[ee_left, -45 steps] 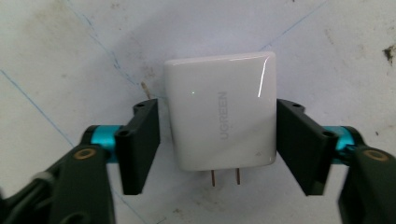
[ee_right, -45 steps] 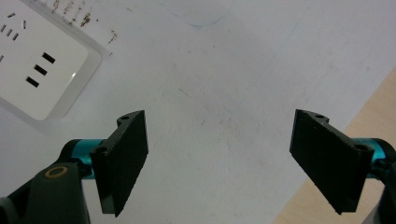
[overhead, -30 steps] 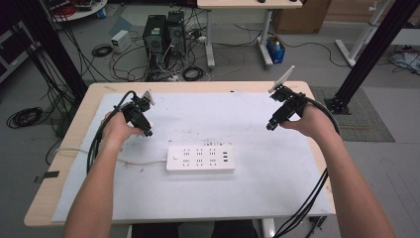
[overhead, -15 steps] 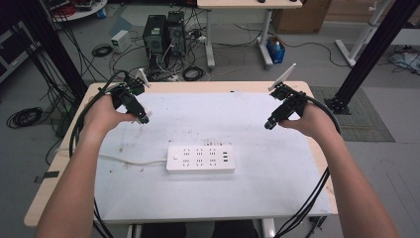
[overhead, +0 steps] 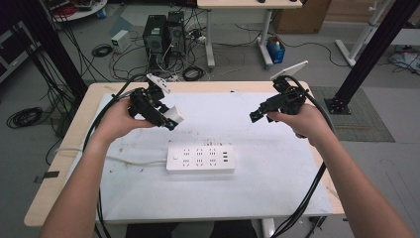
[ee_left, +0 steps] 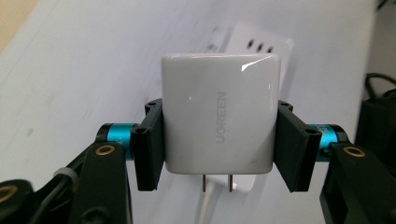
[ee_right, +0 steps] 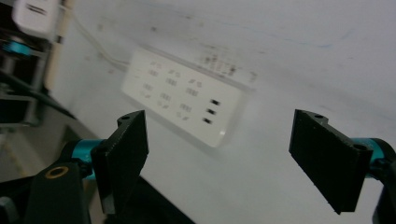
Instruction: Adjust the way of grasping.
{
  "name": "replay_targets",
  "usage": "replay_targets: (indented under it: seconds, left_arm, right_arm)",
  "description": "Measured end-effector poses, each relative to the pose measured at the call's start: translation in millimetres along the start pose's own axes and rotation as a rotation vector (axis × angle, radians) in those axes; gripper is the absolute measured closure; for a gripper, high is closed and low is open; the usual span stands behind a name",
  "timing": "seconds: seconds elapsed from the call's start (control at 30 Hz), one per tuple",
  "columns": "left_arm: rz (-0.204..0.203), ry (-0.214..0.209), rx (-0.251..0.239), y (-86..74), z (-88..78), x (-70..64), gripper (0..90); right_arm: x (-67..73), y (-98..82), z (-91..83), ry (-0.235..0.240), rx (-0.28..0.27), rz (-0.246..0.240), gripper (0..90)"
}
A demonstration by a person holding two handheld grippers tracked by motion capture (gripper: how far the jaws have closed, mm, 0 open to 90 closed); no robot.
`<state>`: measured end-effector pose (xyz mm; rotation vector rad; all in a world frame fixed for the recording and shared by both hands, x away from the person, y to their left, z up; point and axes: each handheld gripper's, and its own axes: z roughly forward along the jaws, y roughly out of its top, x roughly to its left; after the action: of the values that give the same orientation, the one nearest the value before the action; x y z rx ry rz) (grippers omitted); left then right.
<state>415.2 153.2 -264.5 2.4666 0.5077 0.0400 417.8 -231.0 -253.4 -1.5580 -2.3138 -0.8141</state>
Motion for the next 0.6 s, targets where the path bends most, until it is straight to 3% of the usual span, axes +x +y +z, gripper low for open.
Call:
replay_targets:
  seconds: [0.03,0.07,0.1,0.13,0.2,0.23,0.27,0.3,0.33,0.37,0.4,0.6]
  left_arm:
    - [0.026,-0.019,-0.027,2.6,1.7,-2.6,42.6]
    - [0.065,-0.050,-0.077,7.4,6.2,-7.8,42.5]
    - [0.065,-0.050,-0.077,7.4,6.2,-7.8,42.6]
    - [0.082,-0.072,-0.094,9.8,9.0,-9.7,42.6]
    - [0.119,-0.095,-0.116,14.7,15.6,-14.3,42.6]
    - [0.142,-0.094,-0.124,17.3,19.0,-16.6,42.6]
    - [0.162,-0.111,-0.141,22.3,27.0,-20.8,42.6]
    - [0.162,-0.111,-0.141,22.3,27.0,-20.8,42.5]
    - [0.182,-0.114,-0.148,24.7,30.6,-22.7,42.5]
    - [0.191,-0.122,-0.159,26.8,34.5,-24.6,42.5]
    - [0.214,-0.135,-0.169,31.4,41.5,-28.5,42.6]
    - [0.285,-0.141,-0.196,43.5,53.9,-39.4,42.6]
  right_arm:
    - [0.0,0.0,0.0,0.000,0.000,0.000,19.2]
    - [4.1,-1.1,2.0,0.064,-0.014,0.023,19.2]
    - [4.1,-1.1,2.0,0.064,-0.014,0.023,19.2]
    - [9.8,-2.3,6.2,0.120,-0.012,0.044,19.4]
    - [12.7,-3.0,8.8,0.144,-0.010,0.049,19.8]
    - [15.8,-3.4,11.5,0.174,-0.005,0.058,19.8]
    - [20.8,-3.9,16.9,0.234,-0.003,0.081,20.4]
    - [20.8,-3.9,16.9,0.234,-0.003,0.081,20.4]
    - [26.2,-4.1,21.2,0.286,0.001,0.109,26.1]
    - [26.2,-4.1,21.2,0.286,0.001,0.109,26.1]
    - [31.3,-3.9,25.7,0.320,0.007,0.124,26.4]
    - [40.1,-1.9,35.9,0.343,0.020,0.157,30.5]
